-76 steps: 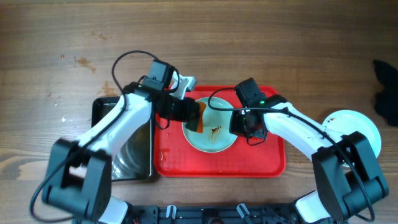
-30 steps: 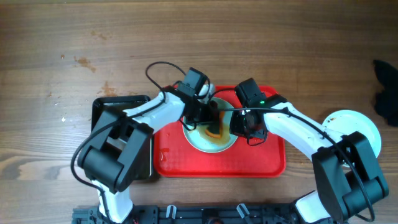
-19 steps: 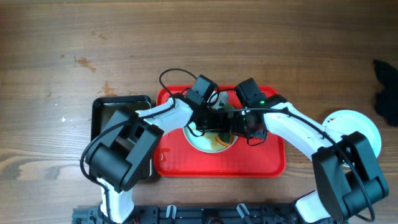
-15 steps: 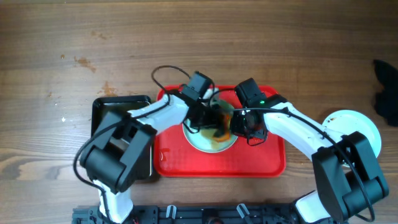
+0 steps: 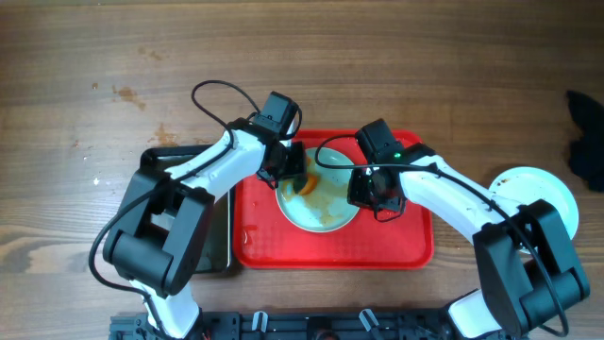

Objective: Clean dirty plates on tray and stack at the side

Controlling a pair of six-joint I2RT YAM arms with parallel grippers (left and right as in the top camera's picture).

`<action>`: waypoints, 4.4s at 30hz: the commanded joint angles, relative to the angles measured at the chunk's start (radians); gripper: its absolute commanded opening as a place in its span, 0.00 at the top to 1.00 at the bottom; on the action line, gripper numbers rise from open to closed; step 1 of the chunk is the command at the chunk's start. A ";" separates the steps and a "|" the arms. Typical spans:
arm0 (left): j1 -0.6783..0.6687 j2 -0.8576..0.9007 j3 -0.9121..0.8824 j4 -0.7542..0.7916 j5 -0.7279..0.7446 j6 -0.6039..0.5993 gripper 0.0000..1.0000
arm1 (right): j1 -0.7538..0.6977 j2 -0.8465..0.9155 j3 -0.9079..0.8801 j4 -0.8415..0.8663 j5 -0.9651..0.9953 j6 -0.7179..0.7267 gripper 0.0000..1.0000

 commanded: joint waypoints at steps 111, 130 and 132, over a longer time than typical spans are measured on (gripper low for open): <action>0.380 -0.425 -0.412 -0.173 -0.042 0.149 0.96 | 0.002 -0.266 0.520 -0.802 1.087 -0.076 0.95; 0.380 -0.425 -0.412 -0.132 -0.042 0.150 0.96 | 0.207 -0.118 0.520 -0.269 1.415 -0.776 0.95; 0.380 -0.425 -0.412 -0.132 -0.042 0.150 0.96 | 0.242 -0.087 0.519 -0.242 1.459 -0.807 0.95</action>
